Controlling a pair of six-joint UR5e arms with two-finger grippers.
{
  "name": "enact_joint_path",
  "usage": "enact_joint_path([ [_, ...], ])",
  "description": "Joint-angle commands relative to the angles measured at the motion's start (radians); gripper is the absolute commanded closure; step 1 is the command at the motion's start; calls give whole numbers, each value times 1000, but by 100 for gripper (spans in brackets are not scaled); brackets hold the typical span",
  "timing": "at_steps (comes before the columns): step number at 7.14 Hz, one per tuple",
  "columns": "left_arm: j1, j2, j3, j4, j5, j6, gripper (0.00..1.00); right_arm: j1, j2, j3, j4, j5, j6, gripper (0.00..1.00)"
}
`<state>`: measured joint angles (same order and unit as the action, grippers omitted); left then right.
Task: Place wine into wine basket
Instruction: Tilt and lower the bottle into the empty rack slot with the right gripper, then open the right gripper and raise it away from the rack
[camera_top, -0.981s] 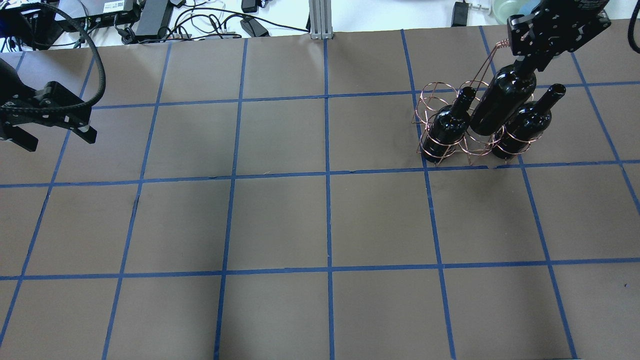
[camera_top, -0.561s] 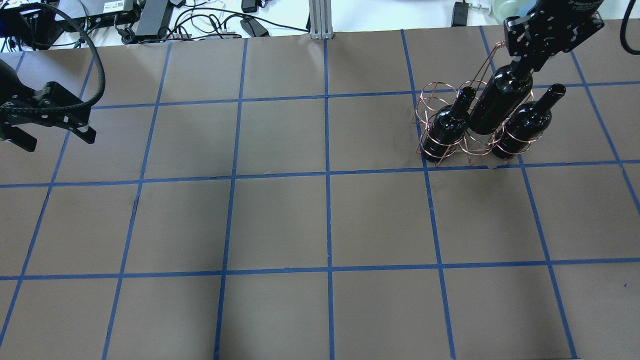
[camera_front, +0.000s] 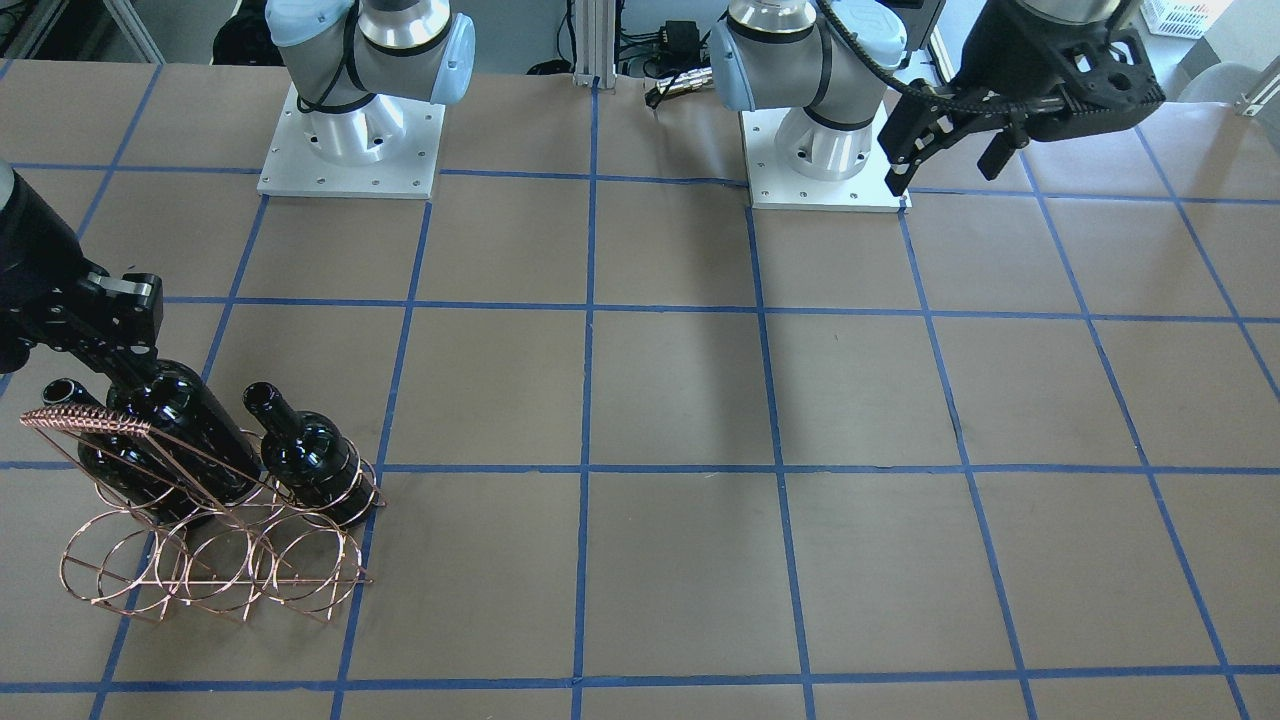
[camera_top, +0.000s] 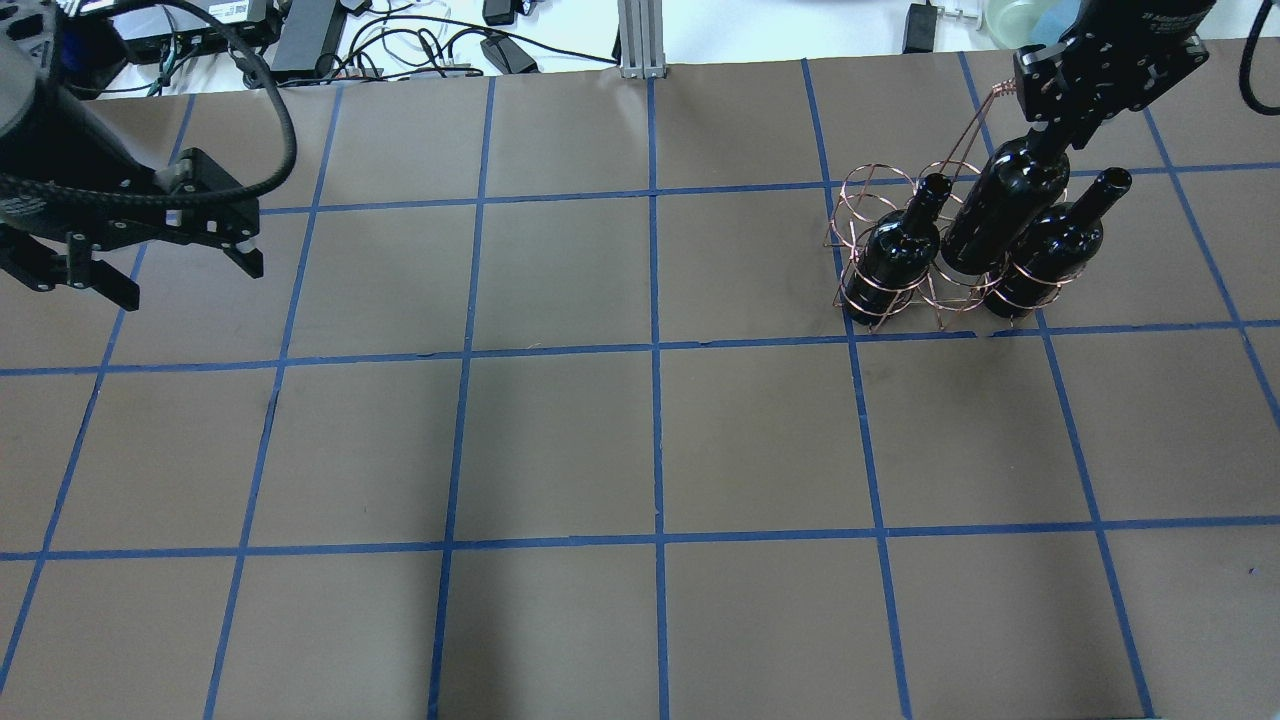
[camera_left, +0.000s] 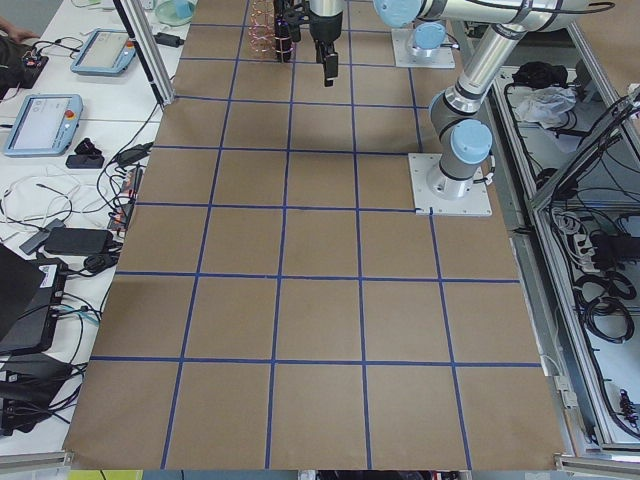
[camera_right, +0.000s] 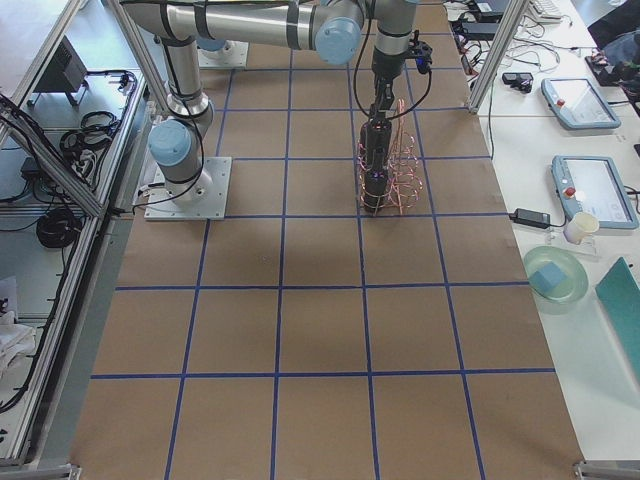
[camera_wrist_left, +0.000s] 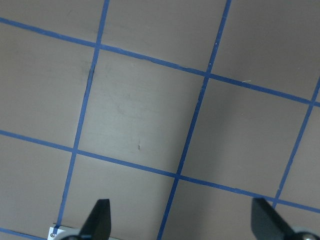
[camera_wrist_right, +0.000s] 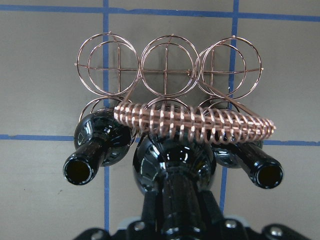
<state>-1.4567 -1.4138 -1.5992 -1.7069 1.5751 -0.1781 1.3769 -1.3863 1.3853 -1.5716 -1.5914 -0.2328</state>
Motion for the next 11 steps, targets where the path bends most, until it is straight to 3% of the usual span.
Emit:
enact_joint_path([
  [1, -57, -22, 18, 6, 32, -87, 1, -1, 7, 36, -24, 1, -17, 100],
  [6, -63, -79, 77, 32, 43, 61, 1, -1, 9, 115, -113, -5, -54, 98],
  [7, -60, -82, 79, 70, 17, 81, 0, -1, 7, 115, -113, -7, -52, 80],
  [8, -62, -83, 81, 69, 8, 81, 0, -1, 3, 115, -111, -15, -51, 34],
  [9, -63, -77, 82, 63, 20, 80, 0, 1, -20, 112, -104, -15, -40, 0],
  [11, -63, -76, 70, 64, 8, 81, 0, 2, -123, 98, -96, -1, -40, 0],
])
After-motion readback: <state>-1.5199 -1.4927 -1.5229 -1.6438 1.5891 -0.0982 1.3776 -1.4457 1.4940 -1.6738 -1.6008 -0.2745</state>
